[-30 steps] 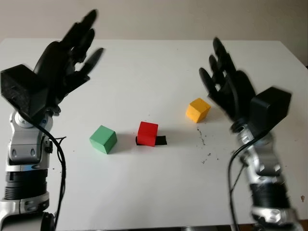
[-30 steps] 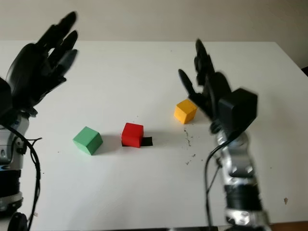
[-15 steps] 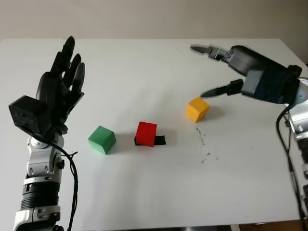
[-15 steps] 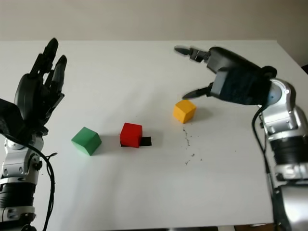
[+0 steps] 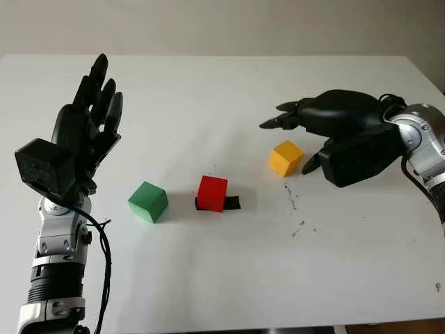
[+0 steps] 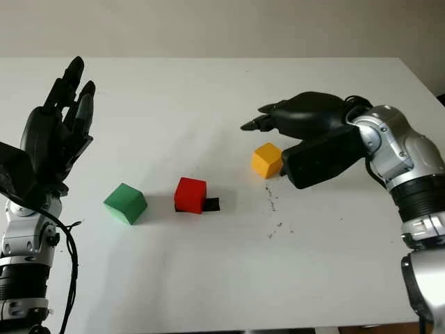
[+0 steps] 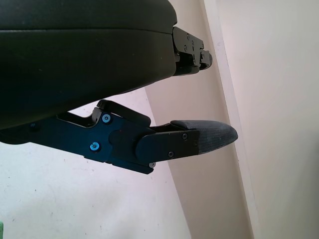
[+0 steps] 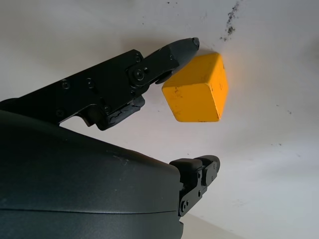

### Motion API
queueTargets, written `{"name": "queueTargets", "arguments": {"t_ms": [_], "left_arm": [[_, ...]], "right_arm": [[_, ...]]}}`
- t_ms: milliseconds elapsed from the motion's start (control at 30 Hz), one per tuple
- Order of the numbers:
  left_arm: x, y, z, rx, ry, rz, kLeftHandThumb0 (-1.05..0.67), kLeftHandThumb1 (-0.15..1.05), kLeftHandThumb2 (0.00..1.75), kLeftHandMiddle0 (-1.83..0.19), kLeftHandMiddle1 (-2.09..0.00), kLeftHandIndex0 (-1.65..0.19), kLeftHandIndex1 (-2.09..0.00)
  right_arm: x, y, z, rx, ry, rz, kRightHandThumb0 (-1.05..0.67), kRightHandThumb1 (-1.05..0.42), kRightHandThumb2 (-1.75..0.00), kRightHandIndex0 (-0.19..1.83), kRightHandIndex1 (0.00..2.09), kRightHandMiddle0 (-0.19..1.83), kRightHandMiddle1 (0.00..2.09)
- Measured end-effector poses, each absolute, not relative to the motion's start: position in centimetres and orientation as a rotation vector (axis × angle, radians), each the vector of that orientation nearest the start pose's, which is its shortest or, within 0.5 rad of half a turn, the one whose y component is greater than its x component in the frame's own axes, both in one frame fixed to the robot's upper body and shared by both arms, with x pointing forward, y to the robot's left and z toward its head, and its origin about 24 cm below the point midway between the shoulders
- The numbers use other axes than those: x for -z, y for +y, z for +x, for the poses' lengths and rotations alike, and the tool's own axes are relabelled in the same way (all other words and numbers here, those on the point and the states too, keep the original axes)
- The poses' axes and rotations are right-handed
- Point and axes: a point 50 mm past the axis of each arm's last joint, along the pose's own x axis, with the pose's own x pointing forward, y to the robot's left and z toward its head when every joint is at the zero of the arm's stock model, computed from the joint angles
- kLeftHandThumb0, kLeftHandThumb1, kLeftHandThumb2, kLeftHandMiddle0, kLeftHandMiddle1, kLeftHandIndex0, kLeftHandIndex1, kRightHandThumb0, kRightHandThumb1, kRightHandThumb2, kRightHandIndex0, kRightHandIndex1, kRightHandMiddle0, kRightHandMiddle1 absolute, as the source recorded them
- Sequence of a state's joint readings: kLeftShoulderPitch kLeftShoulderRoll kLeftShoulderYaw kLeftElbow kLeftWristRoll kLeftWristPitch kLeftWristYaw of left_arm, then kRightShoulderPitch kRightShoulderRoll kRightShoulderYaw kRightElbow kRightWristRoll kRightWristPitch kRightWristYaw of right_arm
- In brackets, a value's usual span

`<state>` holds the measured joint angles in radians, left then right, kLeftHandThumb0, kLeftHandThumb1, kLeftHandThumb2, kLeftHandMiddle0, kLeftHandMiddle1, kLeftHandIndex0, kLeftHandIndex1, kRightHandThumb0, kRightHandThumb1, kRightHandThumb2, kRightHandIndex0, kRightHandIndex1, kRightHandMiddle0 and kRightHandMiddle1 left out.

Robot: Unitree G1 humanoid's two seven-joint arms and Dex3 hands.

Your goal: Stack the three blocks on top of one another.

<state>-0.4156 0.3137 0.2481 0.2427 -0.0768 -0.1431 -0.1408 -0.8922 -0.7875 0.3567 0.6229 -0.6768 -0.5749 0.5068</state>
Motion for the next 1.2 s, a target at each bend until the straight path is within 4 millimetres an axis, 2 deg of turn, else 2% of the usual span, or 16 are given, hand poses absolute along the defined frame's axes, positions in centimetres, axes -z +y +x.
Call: {"name": "queueTargets", "arguments": {"t_ms": [567,900,1100,1133,1167,1200], "left_arm": [[-14.1,24.0,32.0,-0.056,-0.329,0.202,-0.64,1.05,0.46,-0.14,-0.06,-0.11,-0.07],[-13.9,24.0,32.0,-0.054,-0.324,0.204,-0.63,1.05,0.46,-0.14,-0.06,-0.12,-0.07],[-13.5,24.1,31.8,-0.056,-0.310,0.208,-0.65,1.05,0.46,-0.15,-0.06,-0.13,-0.07],[-13.5,24.1,31.8,-0.055,-0.310,0.211,-0.65,1.05,0.46,-0.16,-0.06,-0.13,-0.07],[-13.5,24.1,31.8,-0.056,-0.310,0.215,-0.66,1.05,0.45,-0.16,-0.06,-0.13,-0.07],[-13.6,24.2,31.8,-0.057,-0.310,0.220,-0.66,1.05,0.45,-0.16,-0.06,-0.14,-0.07]], "right_arm": [[-16.5,-21.7,36.8,-0.624,-0.285,-1.726,-0.38,-0.86,-0.06,0.22,0.08,0.45,0.09],[-15.8,-22.0,37.0,-0.603,-0.289,-1.714,-0.34,-0.87,-0.06,0.27,0.08,0.56,0.12],[-15.3,-22.2,37.0,-0.602,-0.290,-1.708,-0.38,-0.90,-0.06,0.28,0.07,0.65,0.16],[-15.3,-22.2,37.1,-0.599,-0.294,-1.711,-0.39,-0.92,-0.06,0.28,0.07,0.70,0.22],[-15.3,-22.2,37.1,-0.594,-0.297,-1.711,-0.39,-0.93,-0.06,0.29,0.06,0.66,0.39],[-15.3,-22.2,37.1,-0.591,-0.299,-1.710,-0.39,-0.94,-0.06,0.29,0.06,0.55,0.66]]}}
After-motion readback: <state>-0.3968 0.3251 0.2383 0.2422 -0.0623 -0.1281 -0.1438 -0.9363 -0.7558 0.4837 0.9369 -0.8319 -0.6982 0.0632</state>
